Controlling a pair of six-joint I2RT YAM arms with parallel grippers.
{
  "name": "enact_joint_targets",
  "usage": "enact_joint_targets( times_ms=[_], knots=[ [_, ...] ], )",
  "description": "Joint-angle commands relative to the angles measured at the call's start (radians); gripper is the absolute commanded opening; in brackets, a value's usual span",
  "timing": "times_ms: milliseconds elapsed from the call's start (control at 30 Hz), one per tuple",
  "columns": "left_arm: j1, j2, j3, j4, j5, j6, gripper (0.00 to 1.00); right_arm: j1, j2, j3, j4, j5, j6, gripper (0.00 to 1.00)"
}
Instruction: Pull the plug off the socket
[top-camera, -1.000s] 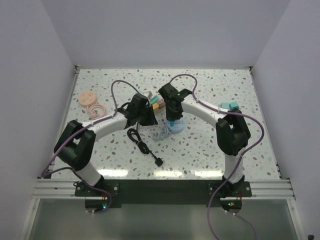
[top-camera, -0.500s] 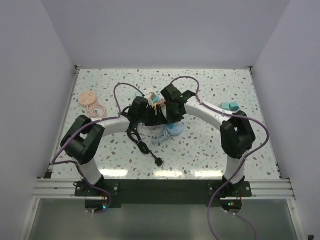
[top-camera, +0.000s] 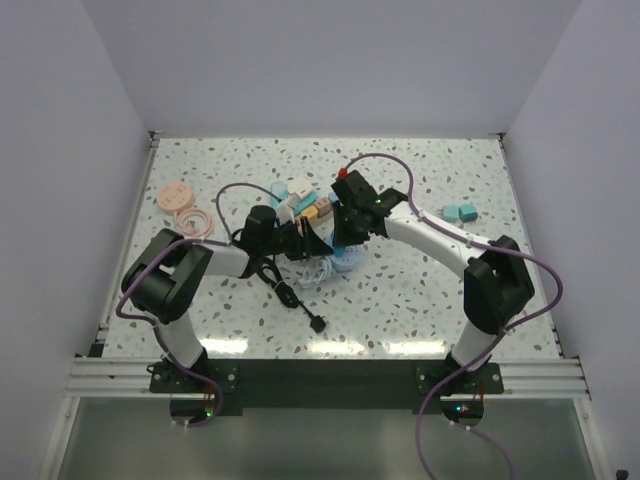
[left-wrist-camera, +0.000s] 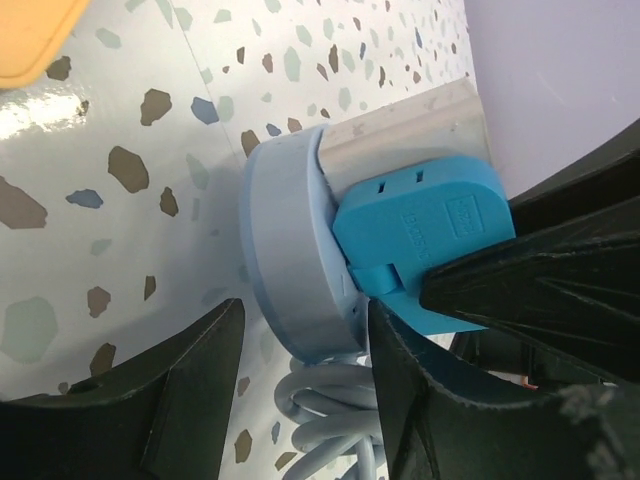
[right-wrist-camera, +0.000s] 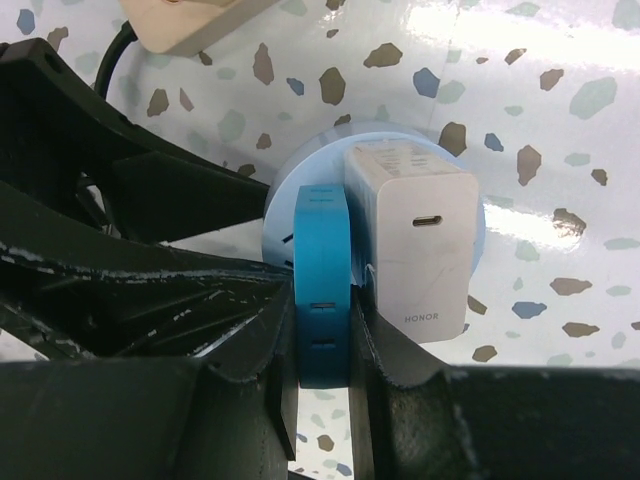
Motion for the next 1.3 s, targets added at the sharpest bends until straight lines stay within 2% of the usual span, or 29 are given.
enact_joint_targets(
  times_ms=[0,67,167,200,267,367,767,867,900,1033,1100,1267],
  knots=[
    [-0.006,0.009,-0.027,0.138,0.085,-0.044,0.56,-0.003,-0.059,0.010,0.118,-0.033,0.024,0.00],
    [-0.008,0.010,-0.027,0.136,0.078,-0.049,0.49,-0.003,-0.054,0.010,0.121,-0.030,0.022,0.00],
    [-0.006,0.016,-0.018,0.068,0.032,-0.038,0.26,-0.003,-0.048,0.029,0.104,-0.031,0.022,0.00],
    [-0.006,0.019,-0.015,0.048,0.018,-0.030,0.14,-0.003,-0.048,0.038,0.098,-0.031,0.022,0.00],
    [-0.003,0.032,-0.003,-0.024,-0.034,-0.013,0.00,-0.003,-0.053,0.047,0.081,-0.030,0.022,0.00],
    [0.000,0.056,0.017,-0.108,-0.079,0.019,0.00,-0.007,-0.071,0.078,0.042,-0.011,0.013,0.00],
    [0.012,0.133,0.024,-0.144,-0.111,0.022,0.00,-0.015,-0.137,0.050,0.038,-0.034,0.004,0.00],
    [0.012,0.128,0.025,-0.141,-0.111,0.019,0.00,-0.016,-0.174,0.029,0.031,0.024,-0.010,0.00],
    [0.012,0.124,0.027,-0.136,-0.106,0.017,0.00,-0.024,-0.182,0.033,0.022,0.100,-0.014,0.00],
    [0.014,0.099,0.028,-0.119,-0.083,0.008,0.00,-0.145,-0.191,0.058,-0.044,0.260,0.016,0.00],
    [0.014,0.075,0.031,-0.121,-0.077,0.007,0.00,-0.272,-0.177,0.046,-0.046,0.307,0.059,0.00],
    [0.012,0.032,0.066,-0.171,-0.054,0.024,0.00,-0.513,-0.041,0.068,0.011,0.325,0.093,0.00]
  ],
)
